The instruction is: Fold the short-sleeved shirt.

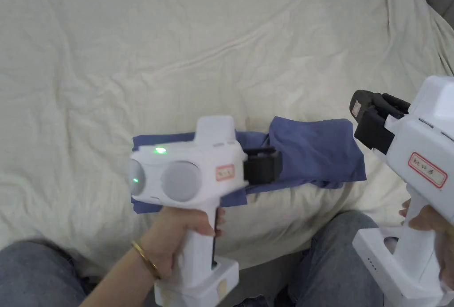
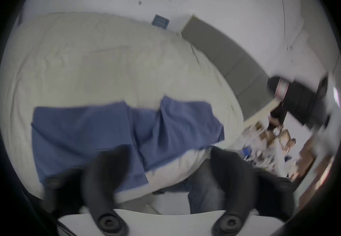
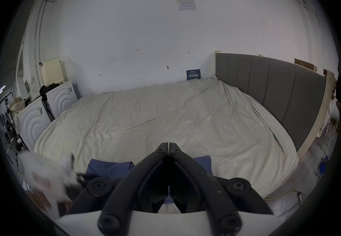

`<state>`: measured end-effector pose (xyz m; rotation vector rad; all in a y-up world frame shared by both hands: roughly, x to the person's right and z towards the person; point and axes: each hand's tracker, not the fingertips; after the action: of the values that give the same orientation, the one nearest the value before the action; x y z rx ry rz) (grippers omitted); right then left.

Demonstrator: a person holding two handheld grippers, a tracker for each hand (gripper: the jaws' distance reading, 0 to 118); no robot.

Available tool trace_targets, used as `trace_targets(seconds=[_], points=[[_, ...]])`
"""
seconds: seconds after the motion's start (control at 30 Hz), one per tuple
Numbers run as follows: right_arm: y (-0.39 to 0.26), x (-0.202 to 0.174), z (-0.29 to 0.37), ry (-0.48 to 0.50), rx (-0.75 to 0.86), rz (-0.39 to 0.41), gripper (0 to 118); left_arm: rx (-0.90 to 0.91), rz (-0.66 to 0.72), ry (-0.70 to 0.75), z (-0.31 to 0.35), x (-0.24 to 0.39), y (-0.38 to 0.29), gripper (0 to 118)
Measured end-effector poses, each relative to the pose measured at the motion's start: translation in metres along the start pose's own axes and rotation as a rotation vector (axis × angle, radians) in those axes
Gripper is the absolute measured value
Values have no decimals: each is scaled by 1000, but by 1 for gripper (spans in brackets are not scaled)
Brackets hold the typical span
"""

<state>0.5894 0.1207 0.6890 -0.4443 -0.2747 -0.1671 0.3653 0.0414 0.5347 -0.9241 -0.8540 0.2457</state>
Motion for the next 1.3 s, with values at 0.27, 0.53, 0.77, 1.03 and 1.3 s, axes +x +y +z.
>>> trace_targets(seconds=[0.27,0.53,0.77,1.03,1.3], points=[[3,-7,-8,6,-7,8,2,113,174,25,62,-113,60,118],[2,-23,-19,27,-39,25,2,-65,381,-11,58,-216,26,118],[10,-31,-19,35,-53,57,2,-9,491,-217,44,-231,-6,118],[11,-37,-18,30,-69,78,2,-79,689,-322,13,-235,-17,74],[1,-35,-18,45,-95,66,2,-135,730,-47,15,-214,-3,11]])
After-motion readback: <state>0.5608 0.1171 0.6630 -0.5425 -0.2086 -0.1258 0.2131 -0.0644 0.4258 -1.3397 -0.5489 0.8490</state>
